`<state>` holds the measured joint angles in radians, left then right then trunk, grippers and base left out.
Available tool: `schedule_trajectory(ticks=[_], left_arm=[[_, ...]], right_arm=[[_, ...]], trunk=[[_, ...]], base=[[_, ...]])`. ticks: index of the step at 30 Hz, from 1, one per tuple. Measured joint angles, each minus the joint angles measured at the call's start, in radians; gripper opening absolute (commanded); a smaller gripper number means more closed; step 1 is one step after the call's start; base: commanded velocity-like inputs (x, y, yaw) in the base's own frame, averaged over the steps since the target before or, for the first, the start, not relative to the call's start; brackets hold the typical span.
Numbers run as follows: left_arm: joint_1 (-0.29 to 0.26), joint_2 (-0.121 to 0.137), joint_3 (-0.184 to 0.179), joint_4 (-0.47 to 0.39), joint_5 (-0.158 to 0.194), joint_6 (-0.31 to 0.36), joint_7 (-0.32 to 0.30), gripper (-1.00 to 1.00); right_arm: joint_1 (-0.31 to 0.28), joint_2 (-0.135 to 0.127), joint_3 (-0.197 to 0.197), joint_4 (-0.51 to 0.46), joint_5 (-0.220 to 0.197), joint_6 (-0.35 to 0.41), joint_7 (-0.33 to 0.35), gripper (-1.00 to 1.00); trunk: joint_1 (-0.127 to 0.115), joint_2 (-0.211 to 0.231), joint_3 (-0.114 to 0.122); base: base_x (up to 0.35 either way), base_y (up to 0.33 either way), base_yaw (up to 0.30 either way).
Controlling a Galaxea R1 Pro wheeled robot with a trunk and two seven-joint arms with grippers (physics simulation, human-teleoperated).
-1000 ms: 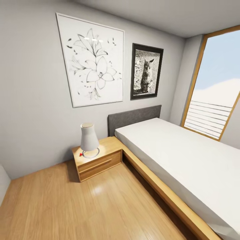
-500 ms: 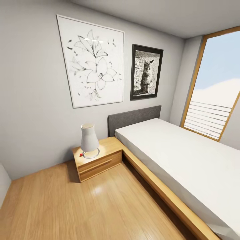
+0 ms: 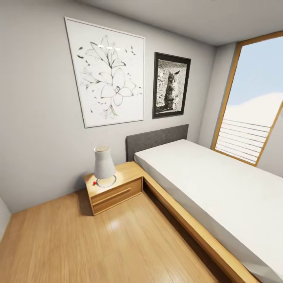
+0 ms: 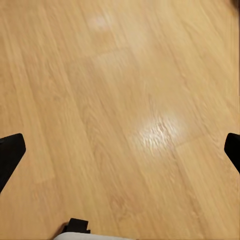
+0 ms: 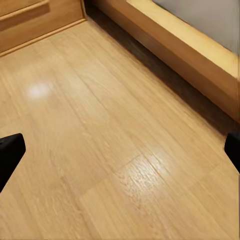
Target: In the bedroom, organize the workspace by keeping the computer under the desk, ensuring the monitor is on the desk, placing the keyboard on the desk next to the monitor, placing the mouse on the desk next to the keyboard, moving the folder from the swivel chair onto the desk next to the mouse, stacking the notebook on top of the folder with the pen on top of the notebook, and positioning the swivel chair next to the desk.
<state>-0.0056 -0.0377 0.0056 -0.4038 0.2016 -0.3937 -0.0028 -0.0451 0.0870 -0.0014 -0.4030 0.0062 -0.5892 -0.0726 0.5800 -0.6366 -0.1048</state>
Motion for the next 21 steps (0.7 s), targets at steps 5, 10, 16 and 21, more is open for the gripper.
schedule_trajectory(ticks=[5,10,16,21], left_arm=[[0.000,0.001,0.000,0.003,0.000,-0.009,0.000,1.00],[0.000,0.002,0.000,0.006,0.000,-0.012,0.001,1.00],[0.000,0.003,0.000,0.007,0.000,-0.013,0.002,1.00],[0.000,0.003,0.000,0.017,0.000,-0.013,0.004,1.00]], right_arm=[[0.000,0.000,-0.002,0.002,-0.002,-0.010,-0.002,1.00],[0.000,0.000,-0.003,0.005,-0.002,-0.013,-0.003,1.00],[0.000,-0.002,-0.004,0.010,-0.002,-0.013,-0.003,1.00],[0.000,-0.016,-0.004,0.018,-0.003,-0.012,-0.003,1.00]], trunk=[[0.000,0.000,0.000],[0.000,0.000,0.000],[0.000,0.000,0.000],[0.000,0.000,0.000]], base=[[0.000,0.000,-0.225],[0.000,0.000,-0.263],[0.000,0.000,-0.272],[0.000,0.000,-0.275]])
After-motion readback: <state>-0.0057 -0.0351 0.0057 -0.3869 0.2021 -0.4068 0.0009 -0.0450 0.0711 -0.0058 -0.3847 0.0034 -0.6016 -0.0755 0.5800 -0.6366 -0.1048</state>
